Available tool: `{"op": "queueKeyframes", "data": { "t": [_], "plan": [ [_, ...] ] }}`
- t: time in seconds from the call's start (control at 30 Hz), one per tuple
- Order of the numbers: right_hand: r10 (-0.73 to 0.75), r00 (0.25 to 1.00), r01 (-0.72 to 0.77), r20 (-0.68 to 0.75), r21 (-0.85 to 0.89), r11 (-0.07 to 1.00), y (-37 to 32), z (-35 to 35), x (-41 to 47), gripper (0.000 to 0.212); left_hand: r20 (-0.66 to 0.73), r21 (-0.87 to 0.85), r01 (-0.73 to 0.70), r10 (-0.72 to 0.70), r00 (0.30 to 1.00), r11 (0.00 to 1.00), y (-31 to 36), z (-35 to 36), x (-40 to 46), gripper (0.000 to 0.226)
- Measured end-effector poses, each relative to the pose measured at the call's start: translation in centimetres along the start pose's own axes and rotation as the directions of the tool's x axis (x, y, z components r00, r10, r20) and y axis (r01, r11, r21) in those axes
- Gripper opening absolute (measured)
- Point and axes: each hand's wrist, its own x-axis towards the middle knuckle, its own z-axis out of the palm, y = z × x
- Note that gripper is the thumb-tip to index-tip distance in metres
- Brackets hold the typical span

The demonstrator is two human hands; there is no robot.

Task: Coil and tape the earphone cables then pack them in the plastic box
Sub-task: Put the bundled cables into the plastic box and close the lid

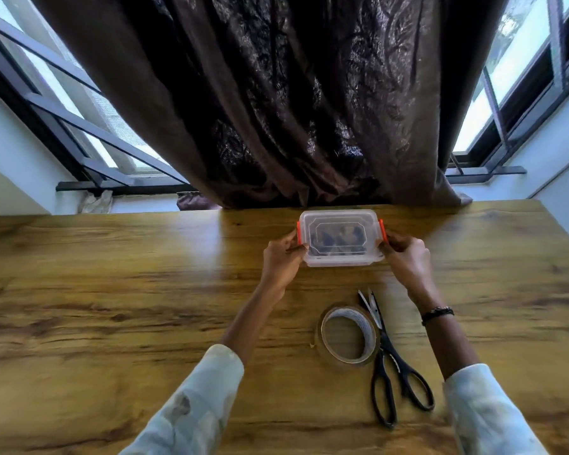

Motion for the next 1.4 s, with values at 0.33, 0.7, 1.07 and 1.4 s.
{"op": "queueKeyframes", "data": {
  "t": [0.33,0.7,1.07,1.4],
  "plan": [
    [0.03,0.999,-0.03,0.016,0.009,1.0,1.7,-0.5,-0.1,0.033,0.056,-0.015,0.078,-0.077,0.995,0.997,-1.4,1.4,0.7,0.046],
    [0.074,0.996,-0.074,0.054,0.009,0.997,2.2,-0.5,1.4,0.036,0.034,0.039,0.07,-0.071,0.997,0.997,-0.9,2.1,1.7,0.047],
    [0.009,1.0,-0.01,-0.006,-0.152,0.988,1.9,-2.6,-3.3,0.054,-0.001,0.139,0.018,-0.018,1.0,0.99,1.0,1.3,-2.7,0.063],
    [0.171,0.975,-0.016,0.143,-0.719,0.695,7.6,-1.9,-19.7,0.1,0.089,0.047,0.07,-0.074,0.993,0.996,-2.4,4.0,-21.7,0.015]
  ]
}}
